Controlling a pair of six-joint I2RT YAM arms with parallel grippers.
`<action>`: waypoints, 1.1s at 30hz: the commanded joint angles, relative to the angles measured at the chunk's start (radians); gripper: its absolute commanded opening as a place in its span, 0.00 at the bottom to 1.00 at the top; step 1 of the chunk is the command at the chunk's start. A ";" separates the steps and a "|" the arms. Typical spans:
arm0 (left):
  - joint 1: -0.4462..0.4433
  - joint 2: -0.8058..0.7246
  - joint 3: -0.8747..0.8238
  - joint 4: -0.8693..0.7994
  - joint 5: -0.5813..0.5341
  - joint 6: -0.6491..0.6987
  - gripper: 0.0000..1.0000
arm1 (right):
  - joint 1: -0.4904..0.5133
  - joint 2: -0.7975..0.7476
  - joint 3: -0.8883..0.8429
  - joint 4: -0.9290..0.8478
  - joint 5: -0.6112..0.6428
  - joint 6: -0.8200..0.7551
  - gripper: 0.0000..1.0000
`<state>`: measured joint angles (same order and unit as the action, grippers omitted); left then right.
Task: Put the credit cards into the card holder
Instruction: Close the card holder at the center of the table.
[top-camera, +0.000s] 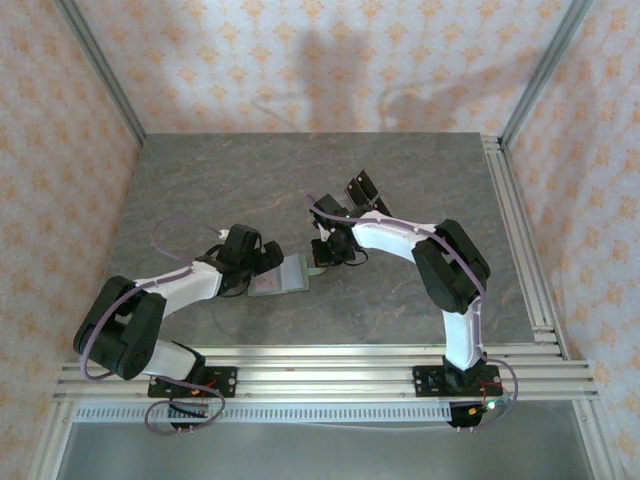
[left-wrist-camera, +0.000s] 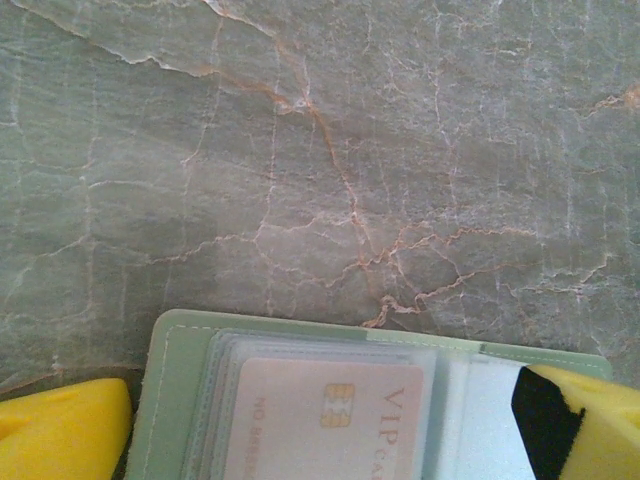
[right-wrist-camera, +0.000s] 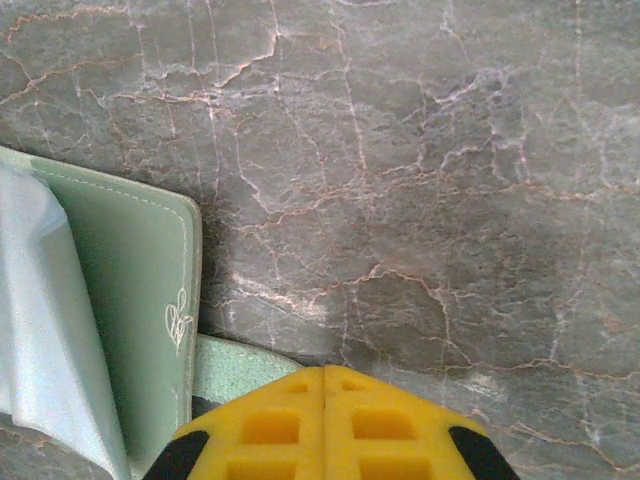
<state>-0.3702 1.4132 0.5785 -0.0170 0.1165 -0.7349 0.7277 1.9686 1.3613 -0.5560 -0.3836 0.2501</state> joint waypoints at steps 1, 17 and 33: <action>0.005 -0.032 -0.020 0.067 0.061 -0.011 1.00 | -0.001 0.000 -0.001 0.010 -0.007 0.009 0.00; -0.071 -0.124 0.013 0.138 0.112 -0.109 1.00 | -0.001 0.031 0.010 0.022 -0.022 0.011 0.00; -0.262 -0.030 0.112 0.222 0.019 -0.178 1.00 | -0.031 -0.012 -0.031 0.035 -0.020 0.017 0.00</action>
<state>-0.6098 1.3796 0.6479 0.1547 0.1528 -0.8948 0.6994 1.9850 1.3506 -0.5419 -0.4004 0.2604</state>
